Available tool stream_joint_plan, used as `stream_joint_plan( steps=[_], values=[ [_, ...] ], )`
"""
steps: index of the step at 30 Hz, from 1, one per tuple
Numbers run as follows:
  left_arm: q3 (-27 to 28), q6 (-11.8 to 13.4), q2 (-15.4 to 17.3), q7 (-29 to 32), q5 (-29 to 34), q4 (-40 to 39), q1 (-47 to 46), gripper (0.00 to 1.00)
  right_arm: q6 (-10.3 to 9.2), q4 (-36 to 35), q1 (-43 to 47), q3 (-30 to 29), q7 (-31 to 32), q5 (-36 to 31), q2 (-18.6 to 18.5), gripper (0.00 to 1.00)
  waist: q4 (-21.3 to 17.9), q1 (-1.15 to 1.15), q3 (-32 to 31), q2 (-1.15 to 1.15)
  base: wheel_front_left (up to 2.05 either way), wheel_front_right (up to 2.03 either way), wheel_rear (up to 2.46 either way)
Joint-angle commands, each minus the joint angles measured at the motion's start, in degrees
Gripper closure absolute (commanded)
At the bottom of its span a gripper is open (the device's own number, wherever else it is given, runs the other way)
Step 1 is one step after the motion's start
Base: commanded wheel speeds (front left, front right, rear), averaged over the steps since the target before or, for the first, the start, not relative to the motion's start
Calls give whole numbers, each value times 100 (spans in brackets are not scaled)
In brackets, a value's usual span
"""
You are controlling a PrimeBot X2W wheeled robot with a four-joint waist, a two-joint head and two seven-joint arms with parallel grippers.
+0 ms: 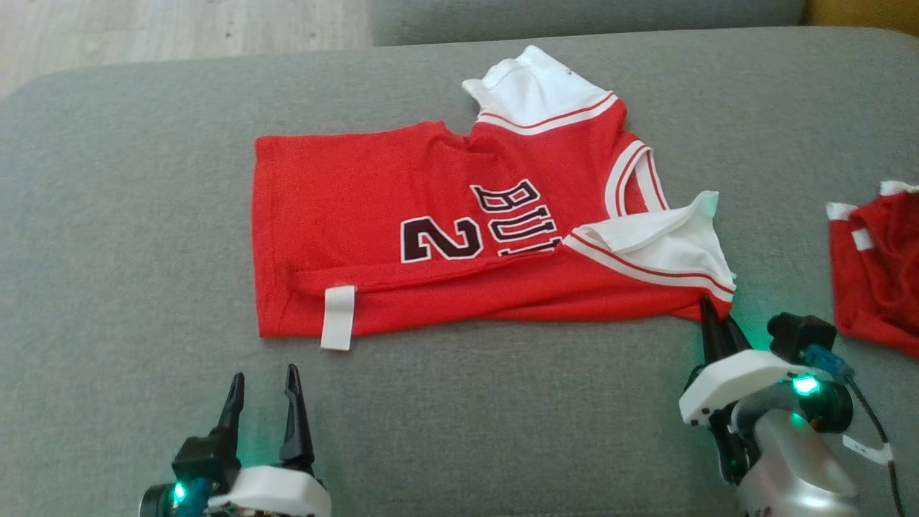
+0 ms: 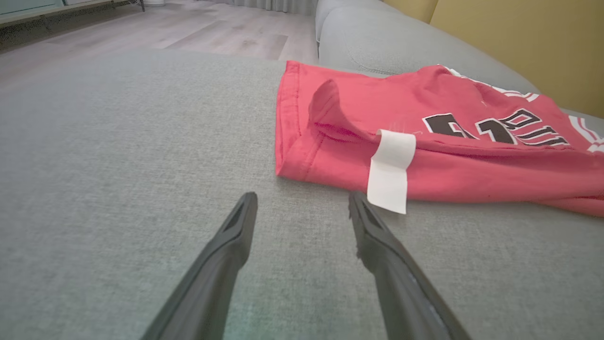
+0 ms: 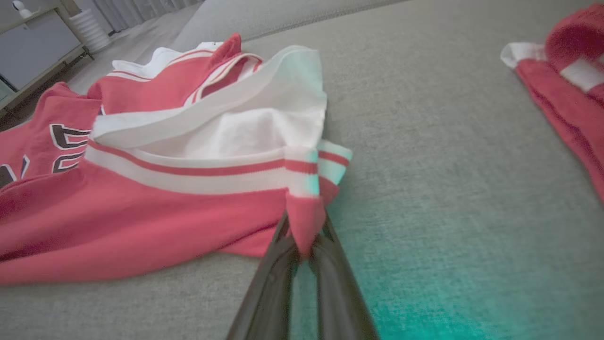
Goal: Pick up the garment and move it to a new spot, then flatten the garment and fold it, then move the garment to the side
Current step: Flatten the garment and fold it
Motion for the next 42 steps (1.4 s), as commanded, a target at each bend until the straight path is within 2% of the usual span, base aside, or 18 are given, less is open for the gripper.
stream_joint_plan(
  steps=[1,12,19,22,23,24,25,31,36,42],
  values=[
    [170,-48,51,-29,-53,-165,-294,0,36,-214,90,41,-18,-85,-24,100,-132,0,13,0,0,0,0],
    [164,-49,51,-29,-239,246,-772,0,36,-597,147,183,-18,-60,-24,100,-591,0,141,0,0,0,0],
    [193,9,51,-29,-326,866,-1110,0,36,-715,83,398,-18,127,-23,100,-719,0,257,0,0,0,0],
    [163,-48,51,-29,-352,1019,-1178,0,36,-753,64,427,-18,158,-23,100,-732,0,287,0,0,0,0],
    [156,-69,51,-29,-355,1047,-1194,21,36,-765,59,429,-18,166,-23,100,-730,0,295,0,0,0,0],
    [148,-90,51,-29,-359,1065,-1204,55,36,-774,55,429,-18,169,-23,100,-724,0,300,0,0,0,0],
    [140,-110,51,-29,-371,1074,-1209,100,36,-784,51,427,-18,173,-23,100,-714,0,302,0,0,0,0],
    [264,-121,51,-29,-391,393,-1094,100,36,-1022,52,392,-18,256,-23,100,-512,0,190,0,0,0,0],
    [431,-124,51,-29,-458,-367,-716,100,36,-1179,64,363,-18,292,-55,100,-239,0,-157,0,0,0,0],
    [594,-94,51,-29,-514,-582,-83,100,36,-1155,285,472,-18,375,-123,100,35,0,-681,0,0,0,0]
  ],
)
